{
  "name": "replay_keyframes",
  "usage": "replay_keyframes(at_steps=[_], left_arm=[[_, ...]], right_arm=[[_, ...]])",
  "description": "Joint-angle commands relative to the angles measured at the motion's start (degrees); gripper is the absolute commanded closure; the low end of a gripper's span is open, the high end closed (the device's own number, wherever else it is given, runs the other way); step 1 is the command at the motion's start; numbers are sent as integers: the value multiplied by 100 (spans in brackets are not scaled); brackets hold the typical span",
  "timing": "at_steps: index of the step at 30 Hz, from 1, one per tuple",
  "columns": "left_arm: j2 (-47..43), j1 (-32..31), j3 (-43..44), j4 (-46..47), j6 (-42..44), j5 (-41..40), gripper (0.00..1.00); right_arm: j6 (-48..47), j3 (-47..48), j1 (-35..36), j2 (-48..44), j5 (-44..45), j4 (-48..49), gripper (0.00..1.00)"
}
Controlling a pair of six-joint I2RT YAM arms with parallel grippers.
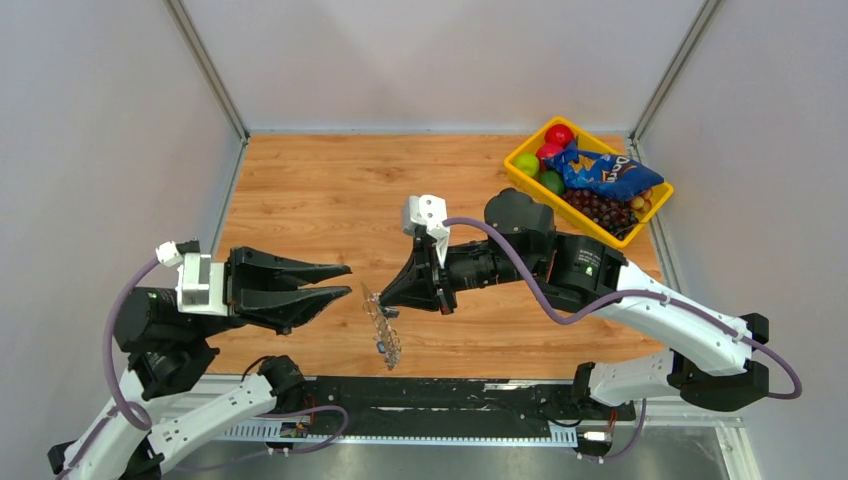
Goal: Put the keys on the keyring
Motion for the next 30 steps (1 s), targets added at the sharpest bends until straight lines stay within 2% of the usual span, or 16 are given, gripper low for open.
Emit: replay_keyframes(at_steps=[1, 11, 21, 30], left_arm=[[127, 3, 423, -1321, 387, 340, 63], [855, 5, 806, -3034, 680, 1011, 56], [1303, -1, 892, -3682, 857, 1399, 55], [1396, 0, 838, -3962, 1028, 1203, 55]], right_arm=[[-254, 73, 29, -158, -72, -632, 100], [-826, 349, 30, 47, 18, -1823, 100], [-1156, 555, 29, 338, 246, -2357, 100], [-1106, 904, 30, 615, 276, -2518, 100]])
